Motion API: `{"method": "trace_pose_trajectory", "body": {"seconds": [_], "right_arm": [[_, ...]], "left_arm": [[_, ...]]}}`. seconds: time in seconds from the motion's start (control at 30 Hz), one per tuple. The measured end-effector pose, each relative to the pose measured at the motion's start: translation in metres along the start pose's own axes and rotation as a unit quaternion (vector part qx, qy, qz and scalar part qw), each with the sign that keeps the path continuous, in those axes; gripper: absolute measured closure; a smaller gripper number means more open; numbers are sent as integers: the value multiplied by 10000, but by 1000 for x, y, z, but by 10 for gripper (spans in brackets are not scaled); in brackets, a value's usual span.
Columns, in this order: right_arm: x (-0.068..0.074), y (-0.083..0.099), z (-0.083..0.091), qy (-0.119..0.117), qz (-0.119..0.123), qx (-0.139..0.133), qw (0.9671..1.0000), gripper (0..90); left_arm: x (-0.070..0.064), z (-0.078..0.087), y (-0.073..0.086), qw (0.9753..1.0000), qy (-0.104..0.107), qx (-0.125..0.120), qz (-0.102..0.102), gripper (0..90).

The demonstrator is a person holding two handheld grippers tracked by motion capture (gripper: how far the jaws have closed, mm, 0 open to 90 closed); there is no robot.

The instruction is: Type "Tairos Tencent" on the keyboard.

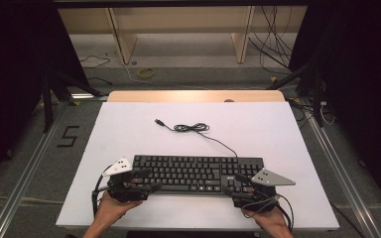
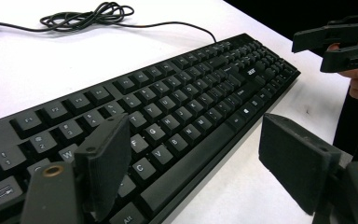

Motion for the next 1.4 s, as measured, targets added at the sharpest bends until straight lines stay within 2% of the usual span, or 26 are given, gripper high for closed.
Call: {"method": "trace_pose_trajectory", "body": {"seconds": [0.27, 0.3, 0.4, 0.43, 0.53, 0.57, 0.63, 0.7, 0.73, 0.77, 0.8, 1.0, 1.03, 1.07, 1.1, 1.13, 1.33, 1.37, 1.4], "right_arm": [[4, -9, -14, -126, 31, 61, 9999, 342], [4, -9, -14, -126, 31, 61, 9999, 342], [5, -11, -18, -168, 34, 87, 9998, 342], [6, -14, -24, -211, 43, 120, 9997, 343], [8, -17, -31, -261, 72, 135, 9995, 344], [10, -21, -39, -306, 99, 169, 9993, 347], [12, -24, -45, -346, 100, 195, 9992, 350], [12, -24, -45, -346, 100, 195, 9992, 350], [14, -28, -53, -410, 103, 217, 9989, 356], [14, -28, -53, -410, 103, 217, 9989, 356], [16, -32, -64, -458, 109, 277, 9985, 356], [16, -32, -64, -458, 109, 277, 9985, 364], [16, -32, -64, -458, 109, 277, 9985, 364], [16, -32, -64, -458, 109, 277, 9985, 364], [18, -43, -114, -470, 86, 803, 9956, 364], [18, -43, -114, -470, 86, 803, 9956, 600], [18, -43, -114, -470, 86, 803, 9956, 600], [18, -43, -114, -470, 86, 803, 9956, 600], [18, -43, -117, -465, 82, 847, 9953, 600]], "left_arm": [[6, 0, 0, 9999, -130, 16, 83, 254], [9, 0, 0, 9997, -208, 36, 109, 254], [13, 1, 1, 9996, -257, 47, 136, 263], [17, 1, 1, 9993, -312, 51, 197, 263], [20, 1, 2, 9990, -388, 91, 203, 271], [23, 2, 2, 9986, -464, 89, 227, 271], [23, 2, 2, 9986, -464, 89, 227, 271], [26, 3, 2, 9982, -544, 89, 215, 271], [31, 4, 2, 9976, -635, 98, 259, 271], [31, 4, 2, 9976, -635, 98, 259, 273], [31, 4, 2, 9976, -635, 98, 259, 273], [31, 4, 2, 9976, -635, 98, 259, 273], [52, 8, 12, 9924, -1075, 552, 229, 273], [52, 8, 12, 9924, -1075, 552, 229, 601], [52, 8, 12, 9924, -1075, 552, 229, 601], [52, 8, 12, 9924, -1075, 552, 229, 601], [52, 8, 13, 9923, -1059, 593, 228, 601], [52, 8, 13, 9923, -1059, 593, 228, 640], [52, 8, 13, 9923, -1059, 593, 228, 640]]}}
Point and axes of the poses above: each handheld gripper's, and its own axes: z roughly backward along the jaws, y roughly out of its underside, x roughly to its left, the point moved 8 cm from there along -z, roughly forward along the jaws, and after that the axes turned 12 degrees about -y, right-handed, at the moved point
